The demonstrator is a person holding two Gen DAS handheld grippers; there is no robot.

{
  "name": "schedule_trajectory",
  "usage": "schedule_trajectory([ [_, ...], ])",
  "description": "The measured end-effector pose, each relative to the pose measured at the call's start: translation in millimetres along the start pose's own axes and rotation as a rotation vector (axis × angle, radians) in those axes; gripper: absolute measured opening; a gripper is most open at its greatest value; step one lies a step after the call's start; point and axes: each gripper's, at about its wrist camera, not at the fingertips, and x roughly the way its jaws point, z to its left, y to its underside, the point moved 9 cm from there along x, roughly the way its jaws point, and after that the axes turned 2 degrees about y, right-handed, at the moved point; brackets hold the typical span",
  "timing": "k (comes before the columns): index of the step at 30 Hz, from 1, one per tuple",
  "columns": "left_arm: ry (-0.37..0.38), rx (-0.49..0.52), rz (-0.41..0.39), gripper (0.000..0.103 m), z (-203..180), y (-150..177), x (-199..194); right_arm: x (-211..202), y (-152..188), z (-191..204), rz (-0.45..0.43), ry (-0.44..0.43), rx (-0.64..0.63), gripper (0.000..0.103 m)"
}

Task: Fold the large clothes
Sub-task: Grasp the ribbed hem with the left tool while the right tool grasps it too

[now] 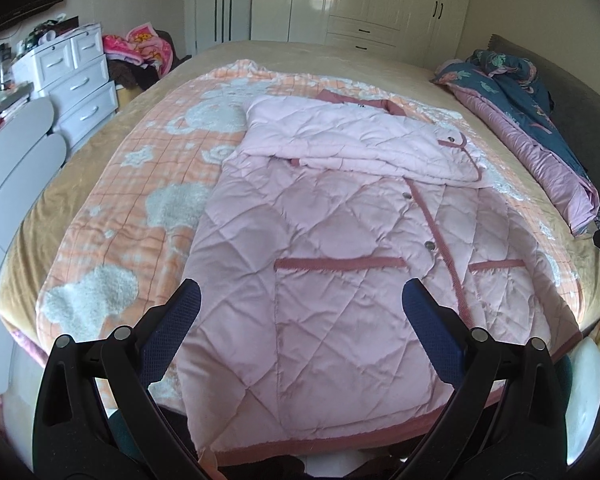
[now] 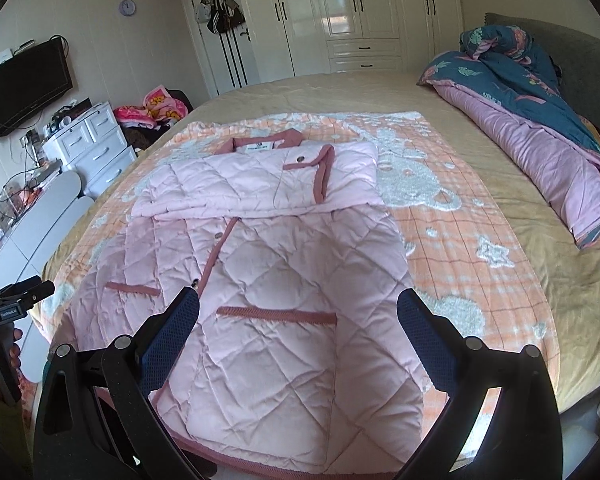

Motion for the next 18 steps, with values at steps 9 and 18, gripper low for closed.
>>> schedule_trajectory([
  [9, -0.010, -0.029, 0.039, 0.094, 20, 22, 8, 9, 32, -14, 0.064, 0.029, -0.001, 0.099],
  [18, -0.028, -0.073, 0.089, 0.094, 49, 54, 18, 17, 60, -34, 0.120, 0.049, 0.023, 0.099],
])
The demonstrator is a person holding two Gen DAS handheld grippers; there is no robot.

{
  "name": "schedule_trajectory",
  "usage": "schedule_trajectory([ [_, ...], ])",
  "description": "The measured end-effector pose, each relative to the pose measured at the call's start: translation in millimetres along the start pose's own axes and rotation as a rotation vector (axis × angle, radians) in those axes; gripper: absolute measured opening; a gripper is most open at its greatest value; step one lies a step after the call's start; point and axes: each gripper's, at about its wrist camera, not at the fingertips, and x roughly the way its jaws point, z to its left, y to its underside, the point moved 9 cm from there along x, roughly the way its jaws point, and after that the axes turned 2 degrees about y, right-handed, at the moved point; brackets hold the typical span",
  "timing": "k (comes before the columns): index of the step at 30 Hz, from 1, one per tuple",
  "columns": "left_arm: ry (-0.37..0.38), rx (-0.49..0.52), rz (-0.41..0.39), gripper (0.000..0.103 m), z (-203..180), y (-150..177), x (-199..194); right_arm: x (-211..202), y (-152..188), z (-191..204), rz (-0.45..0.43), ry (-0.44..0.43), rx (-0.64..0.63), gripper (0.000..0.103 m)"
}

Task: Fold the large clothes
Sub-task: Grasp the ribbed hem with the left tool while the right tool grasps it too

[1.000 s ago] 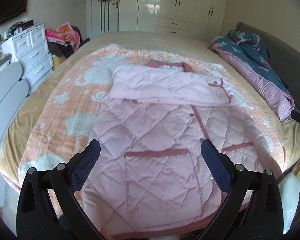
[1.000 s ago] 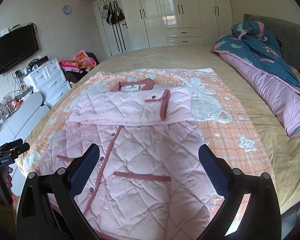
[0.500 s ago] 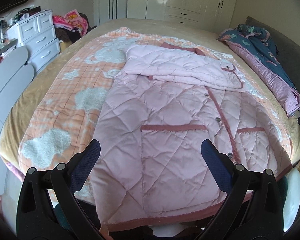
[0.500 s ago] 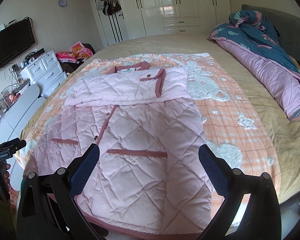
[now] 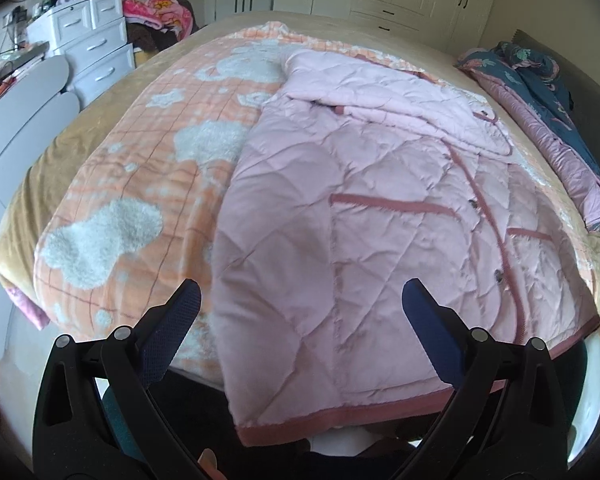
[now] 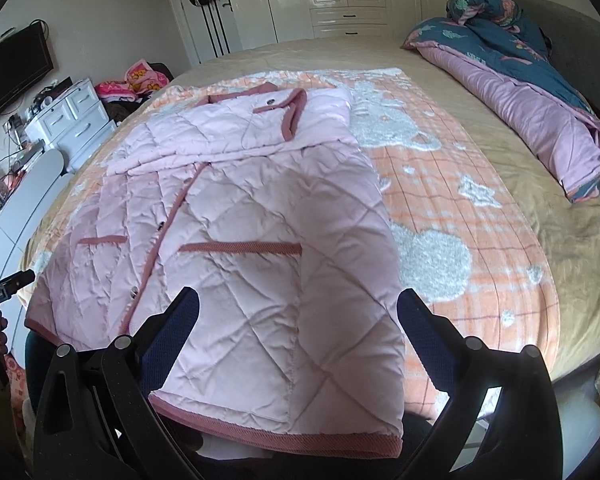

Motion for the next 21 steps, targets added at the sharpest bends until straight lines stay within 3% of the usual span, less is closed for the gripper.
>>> schedule_trajectory([
  [2, -0.006, -0.007, 0.009, 0.094, 8, 6, 2, 2, 4, -3, 0.007, 0.001, 0.009, 0.099],
  [3, -0.007, -0.009, 0.009, 0.089, 11, 9, 2, 3, 6, -4, 0.012, 0.001, 0.012, 0.099],
  [7, 0.012, -0.035, 0.031, 0.058, 25, 24, 4, 6, 11, -8, 0.021, 0.002, 0.021, 0.099],
  [10, 0.057, -0.077, 0.058, 0.042, 34, 38, 5, 7, 16, -12, 0.026, -0.002, 0.030, 0.099],
  [21, 0.144, -0.095, 0.111, 0.037, 26, 61, 14, 14, 50, -30, 0.089, -0.009, 0.083, 0.099],
])
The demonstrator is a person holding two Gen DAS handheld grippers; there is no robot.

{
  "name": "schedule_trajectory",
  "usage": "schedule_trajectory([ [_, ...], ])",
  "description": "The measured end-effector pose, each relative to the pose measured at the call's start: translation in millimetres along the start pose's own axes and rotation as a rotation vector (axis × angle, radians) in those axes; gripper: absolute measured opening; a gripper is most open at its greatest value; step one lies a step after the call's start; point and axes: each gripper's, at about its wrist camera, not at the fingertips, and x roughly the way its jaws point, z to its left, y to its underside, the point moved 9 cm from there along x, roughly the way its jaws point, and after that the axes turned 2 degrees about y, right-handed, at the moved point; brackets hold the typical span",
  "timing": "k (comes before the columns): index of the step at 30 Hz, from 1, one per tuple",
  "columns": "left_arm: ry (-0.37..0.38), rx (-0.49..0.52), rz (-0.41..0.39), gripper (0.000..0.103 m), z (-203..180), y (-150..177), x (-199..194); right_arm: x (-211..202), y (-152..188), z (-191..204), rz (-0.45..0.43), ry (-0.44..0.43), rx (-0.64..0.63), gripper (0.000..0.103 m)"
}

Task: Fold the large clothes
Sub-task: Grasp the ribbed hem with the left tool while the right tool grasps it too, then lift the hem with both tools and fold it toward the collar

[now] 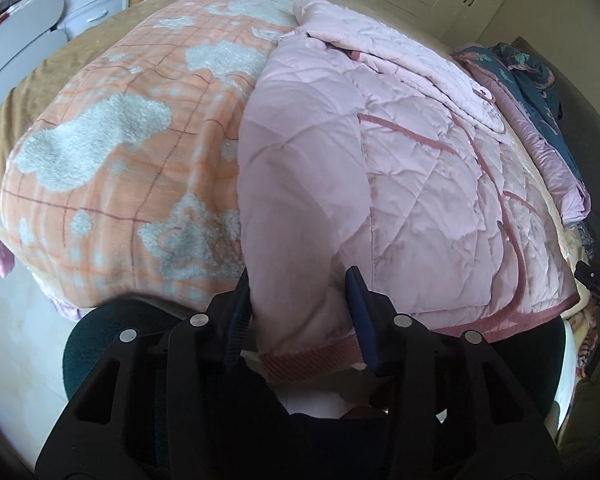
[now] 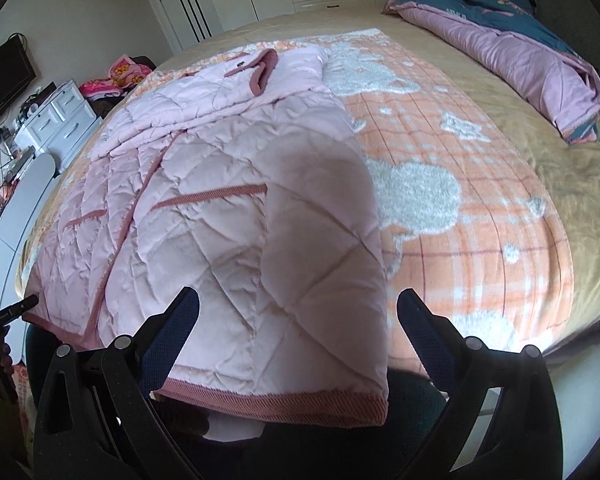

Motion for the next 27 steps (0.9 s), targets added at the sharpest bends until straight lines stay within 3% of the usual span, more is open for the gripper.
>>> schedule_trajectory([
  [8, -0.010, 0.037, 0.013, 0.040, -12, -2, 15, 7, 28, -22, 0.064, -0.004, 0.062, 0.099],
  [15, -0.007, 0.027, 0.014, 0.047, -13, -4, 21, 26, 48, -9, 0.134, -0.149, 0.146, 0.099],
  [19, 0.001, 0.012, 0.012, 0.048, -11, -4, 23, 31, 49, 12, 0.129, -0.220, 0.161, 0.098],
  [20, 0.003, 0.009, 0.011, 0.048, -11, -4, 22, 32, 47, 17, 0.122, -0.242, 0.169, 0.094],
  [21, 0.004, 0.007, 0.010, 0.048, -11, -4, 22, 33, 45, 23, 0.115, -0.269, 0.176, 0.082],
  [24, -0.004, -0.004, 0.000, 0.047, -10, -4, 19, 36, 36, 29, 0.082, -0.275, 0.184, 0.073],
  [27, -0.011, 0.010, -0.016, 0.035, -14, -7, 14, 32, 28, 33, 0.037, -0.280, 0.168, 0.050],
])
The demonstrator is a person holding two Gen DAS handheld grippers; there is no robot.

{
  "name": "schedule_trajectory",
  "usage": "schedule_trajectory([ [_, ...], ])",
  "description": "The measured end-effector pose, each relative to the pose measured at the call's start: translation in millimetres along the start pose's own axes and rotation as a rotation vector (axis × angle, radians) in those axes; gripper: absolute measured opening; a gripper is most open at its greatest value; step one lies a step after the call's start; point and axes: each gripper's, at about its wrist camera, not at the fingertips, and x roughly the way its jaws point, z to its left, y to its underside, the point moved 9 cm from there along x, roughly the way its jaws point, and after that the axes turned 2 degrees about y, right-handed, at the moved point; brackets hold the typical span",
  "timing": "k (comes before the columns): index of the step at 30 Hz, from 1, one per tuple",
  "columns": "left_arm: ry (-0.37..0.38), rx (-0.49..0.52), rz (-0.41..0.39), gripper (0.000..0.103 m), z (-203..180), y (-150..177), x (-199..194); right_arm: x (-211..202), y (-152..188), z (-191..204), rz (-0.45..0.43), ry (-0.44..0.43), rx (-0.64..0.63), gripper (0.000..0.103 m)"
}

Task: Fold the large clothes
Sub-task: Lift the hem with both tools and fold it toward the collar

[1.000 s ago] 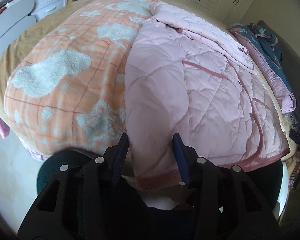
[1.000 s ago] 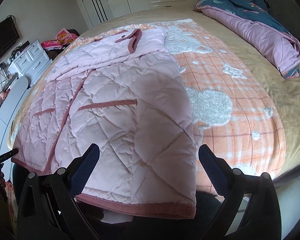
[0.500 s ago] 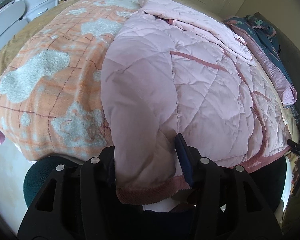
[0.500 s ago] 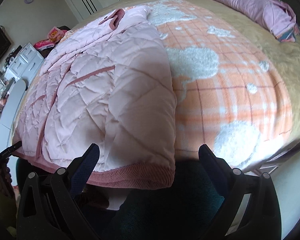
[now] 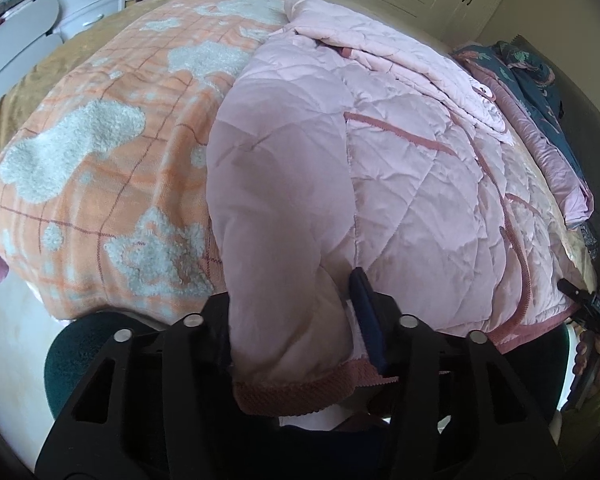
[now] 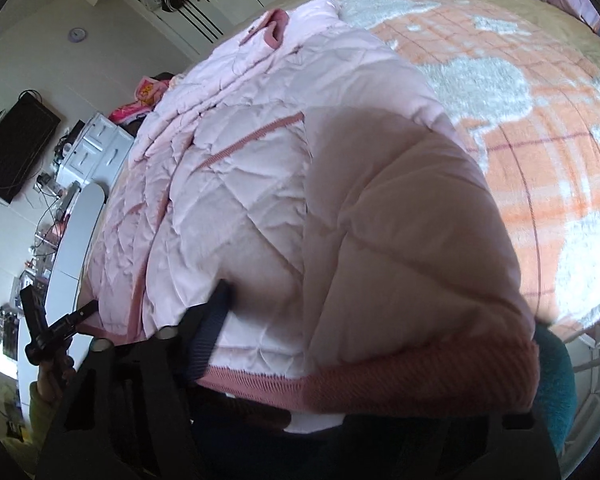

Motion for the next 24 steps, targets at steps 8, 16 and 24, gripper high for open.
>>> schedule_trajectory([
  [8, -0.035, 0.044, -0.061, 0.014, -13, -13, -20, -28, -28, 27, -0.116, -0.038, -0.120, 0.031],
  [16, -0.028, 0.067, -0.137, 0.012, -30, -44, -47, -50, -54, 45, -0.192, -0.087, -0.158, 0.026],
  [24, 0.001, 0.074, -0.223, 0.011, -49, -88, -71, -71, -101, 75, -0.276, -0.121, -0.207, 0.023],
])
